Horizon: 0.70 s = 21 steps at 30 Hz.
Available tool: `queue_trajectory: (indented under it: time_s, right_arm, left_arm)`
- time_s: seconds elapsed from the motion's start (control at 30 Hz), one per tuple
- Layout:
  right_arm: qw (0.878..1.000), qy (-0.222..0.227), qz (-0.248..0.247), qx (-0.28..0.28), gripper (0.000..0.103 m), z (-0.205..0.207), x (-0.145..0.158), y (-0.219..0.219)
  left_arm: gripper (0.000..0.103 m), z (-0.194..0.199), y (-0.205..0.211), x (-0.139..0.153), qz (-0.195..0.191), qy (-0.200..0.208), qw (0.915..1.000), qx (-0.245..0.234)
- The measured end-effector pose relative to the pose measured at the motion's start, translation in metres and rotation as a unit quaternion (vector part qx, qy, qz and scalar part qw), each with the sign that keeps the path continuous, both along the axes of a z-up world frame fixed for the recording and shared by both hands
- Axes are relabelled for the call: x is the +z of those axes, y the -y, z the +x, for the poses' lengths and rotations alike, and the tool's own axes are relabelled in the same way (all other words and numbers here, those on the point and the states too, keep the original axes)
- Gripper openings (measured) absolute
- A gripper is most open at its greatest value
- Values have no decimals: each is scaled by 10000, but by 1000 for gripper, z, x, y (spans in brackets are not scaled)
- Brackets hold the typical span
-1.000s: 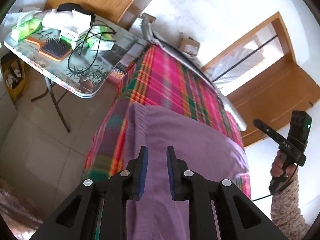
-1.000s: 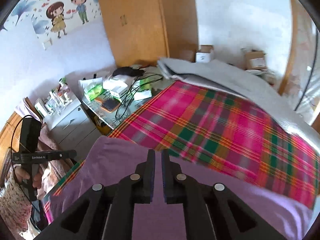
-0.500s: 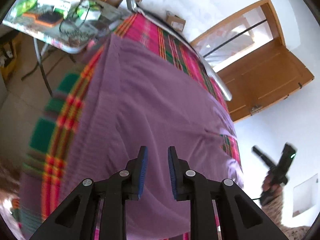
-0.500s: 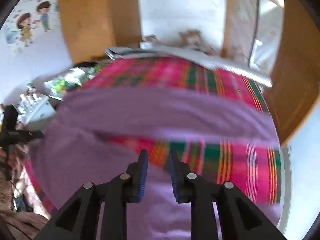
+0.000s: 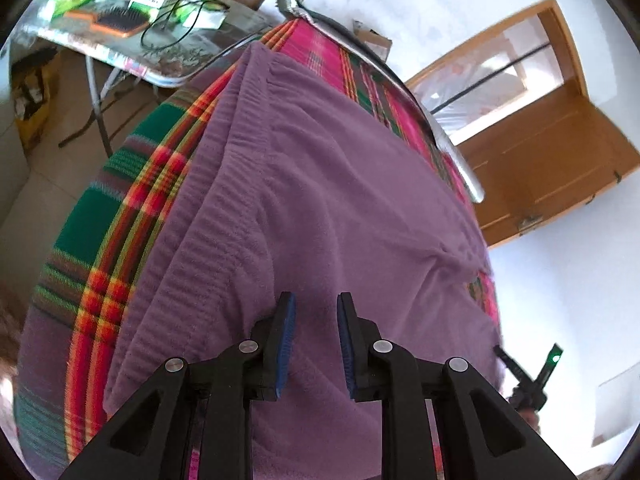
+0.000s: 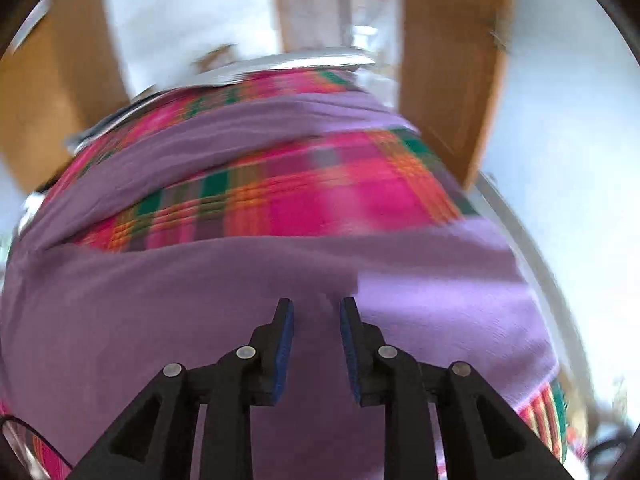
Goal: Fold clothes
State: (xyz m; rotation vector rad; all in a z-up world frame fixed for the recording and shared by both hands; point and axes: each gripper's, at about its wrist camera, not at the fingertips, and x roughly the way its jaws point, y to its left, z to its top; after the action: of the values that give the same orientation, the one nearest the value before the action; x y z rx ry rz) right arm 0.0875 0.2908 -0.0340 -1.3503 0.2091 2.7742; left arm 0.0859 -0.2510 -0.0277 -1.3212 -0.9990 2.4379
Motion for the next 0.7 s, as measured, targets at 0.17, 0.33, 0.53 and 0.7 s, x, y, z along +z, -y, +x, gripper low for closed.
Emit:
queue_trajectory:
  time_s: [0.17, 0.33, 0.53, 0.7]
  right_arm:
    - [9992, -244, -288, -137, 26, -6, 14, -4]
    - [9985, -123, -291, 445, 27, -26, 8, 30]
    - [9959, -238, -409, 766, 27, -53, 16, 56]
    - [9901, -272, -274, 1347, 27, -100, 26, 104]
  left_arm:
    - [22, 2, 0, 12, -131, -193, 9996, 162]
    - [22, -2, -8, 33, -224, -472, 9984, 217]
    - [22, -22, -24, 50, -240, -635, 9976, 104]
    - [22, -48, -47, 50, -246, -586, 9979, -135]
